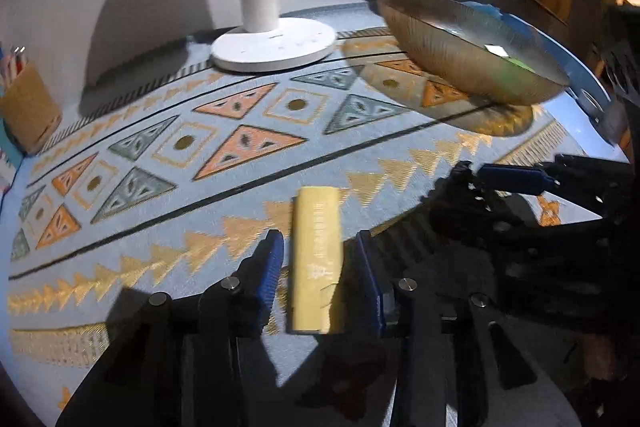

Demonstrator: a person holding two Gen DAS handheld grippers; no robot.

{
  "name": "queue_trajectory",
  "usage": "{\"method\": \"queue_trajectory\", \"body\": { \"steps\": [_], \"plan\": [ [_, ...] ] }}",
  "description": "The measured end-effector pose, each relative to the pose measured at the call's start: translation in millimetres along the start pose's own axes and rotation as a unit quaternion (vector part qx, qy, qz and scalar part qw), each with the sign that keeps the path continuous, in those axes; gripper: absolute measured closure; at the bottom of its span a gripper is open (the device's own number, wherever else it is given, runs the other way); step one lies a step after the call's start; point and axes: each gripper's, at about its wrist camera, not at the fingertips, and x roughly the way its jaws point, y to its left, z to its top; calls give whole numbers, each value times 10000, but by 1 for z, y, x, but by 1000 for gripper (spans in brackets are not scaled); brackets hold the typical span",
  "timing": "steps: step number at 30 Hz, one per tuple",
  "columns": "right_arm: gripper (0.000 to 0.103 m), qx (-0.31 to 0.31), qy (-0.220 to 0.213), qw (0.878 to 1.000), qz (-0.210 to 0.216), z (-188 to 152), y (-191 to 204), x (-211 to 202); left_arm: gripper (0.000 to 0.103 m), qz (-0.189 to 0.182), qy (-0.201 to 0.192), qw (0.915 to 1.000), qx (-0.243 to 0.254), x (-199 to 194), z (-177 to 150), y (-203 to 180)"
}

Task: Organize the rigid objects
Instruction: 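Grasp the yellow block with the left tool while the right tool grasps the black figurine, then carry the yellow block with the left tool while the right tool carries the black figurine into the bowl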

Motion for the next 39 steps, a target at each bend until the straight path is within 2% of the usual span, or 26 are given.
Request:
{"method": "queue_trajectory", "body": {
  "steps": [1, 2, 3, 5, 8, 11, 15, 19, 23, 26, 30, 33, 39],
  "plan": [
    [57, -117, -33, 9998, -144, 0, 4, 1, 82, -23, -20, 10000, 17, -1, 0, -1],
    [65, -169, -64, 9998, -122, -1, 5, 0, 82, -105, -18, 9999, -27, -1, 0, -1],
    [67, -173, -94, 9998, -52, -2, 5, -1, 83, -148, -18, 9999, -67, -1, 1, 1],
    [67, -168, -127, 9998, 23, -3, 4, -6, 83, -276, -32, 9994, -200, -4, 2, 5],
    [67, -81, -335, 9993, 173, -4, -5, -23, 83, -583, -278, 9971, -402, -19, 5, 9],
    [67, 97, -632, 9979, 133, 2, -22, -52, 83, -665, -544, 9954, -413, -39, 17, 4],
    [67, 389, -1151, 9925, -146, 15, -60, -101, 83, -722, -906, 9928, -291, -65, 43, -8],
    [67, 723, -1562, 9839, -487, 33, -108, -143, 82, -827, -1420, 9863, -166, -92, 83, -26],
    [67, 1019, -1775, 9745, -918, 56, -152, -172, 82, -1042, -1722, 9795, 42, -102, 125, -50],
    [67, 1183, -1862, 9701, -1017, 67, -178, -179, 82, -1041, -1813, 9778, 129, -93, 152, -68],
    [67, 1364, -1781, 9685, -1076, 84, -204, -163, 82, -1234, -1727, 9772, -24, -56, 186, -81],
    [67, 1450, -1543, 9709, -1119, 96, -219, -138, 82, -1236, -1430, 9817, -229, -14, 202, -87],
    [67, 1442, -1048, 9752, -1316, 119, -244, -82, 82, -1313, -800, 9868, -501, 60, 206, -93]
  ]
}}
